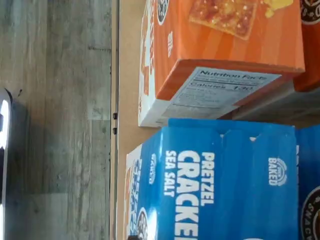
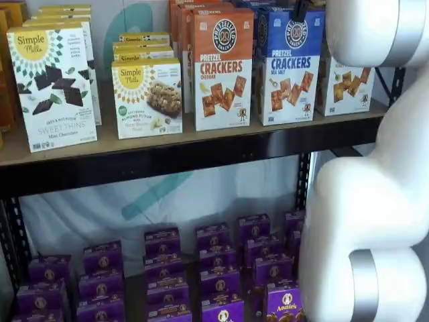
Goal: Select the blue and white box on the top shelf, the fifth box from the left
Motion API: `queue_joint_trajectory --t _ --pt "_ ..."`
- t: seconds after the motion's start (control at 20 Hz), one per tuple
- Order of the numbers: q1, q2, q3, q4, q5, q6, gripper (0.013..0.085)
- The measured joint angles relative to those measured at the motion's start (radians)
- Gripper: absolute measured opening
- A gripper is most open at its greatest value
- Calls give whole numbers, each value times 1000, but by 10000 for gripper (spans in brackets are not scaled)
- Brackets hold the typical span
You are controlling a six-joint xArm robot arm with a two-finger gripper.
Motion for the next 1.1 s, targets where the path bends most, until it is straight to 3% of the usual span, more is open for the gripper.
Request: queue_joint_trajectory --t 0.2,0.5,1.1 --pt "11 10 -4 -24 4 -1 850" --pt "33 74 -93 -67 95 7 850" --pt "54 101 -125 -95 127 17 850"
